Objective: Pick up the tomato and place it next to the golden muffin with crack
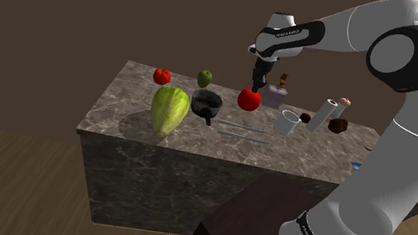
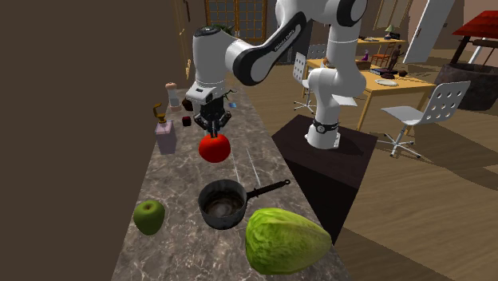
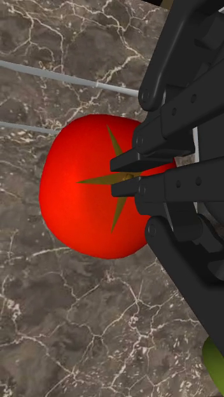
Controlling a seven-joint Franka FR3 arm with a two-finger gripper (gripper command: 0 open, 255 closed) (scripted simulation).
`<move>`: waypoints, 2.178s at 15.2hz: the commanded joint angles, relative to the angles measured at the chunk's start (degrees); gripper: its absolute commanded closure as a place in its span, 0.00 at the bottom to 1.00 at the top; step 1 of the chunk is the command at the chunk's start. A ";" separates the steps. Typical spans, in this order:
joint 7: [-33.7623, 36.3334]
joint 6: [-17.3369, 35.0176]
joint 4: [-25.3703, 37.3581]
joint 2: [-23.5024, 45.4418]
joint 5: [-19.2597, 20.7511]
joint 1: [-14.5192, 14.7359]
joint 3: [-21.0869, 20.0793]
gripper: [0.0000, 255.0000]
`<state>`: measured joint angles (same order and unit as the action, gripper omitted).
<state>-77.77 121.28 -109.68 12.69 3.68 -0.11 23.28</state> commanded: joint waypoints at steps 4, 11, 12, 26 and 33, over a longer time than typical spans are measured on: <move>0.01 -3.62 2.10 -1.62 0.55 0.21 0.14 1.00; -0.14 -8.63 5.60 -3.24 1.05 0.40 0.24 1.00; -0.18 -9.35 6.16 -3.42 1.10 0.42 0.25 1.00; -8.92 -10.23 2.90 -9.17 3.15 -4.36 4.61 1.00; -17.69 -8.42 0.94 -10.63 3.51 -9.08 8.89 1.00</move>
<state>-94.09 112.40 -108.28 2.26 7.13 -8.48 31.52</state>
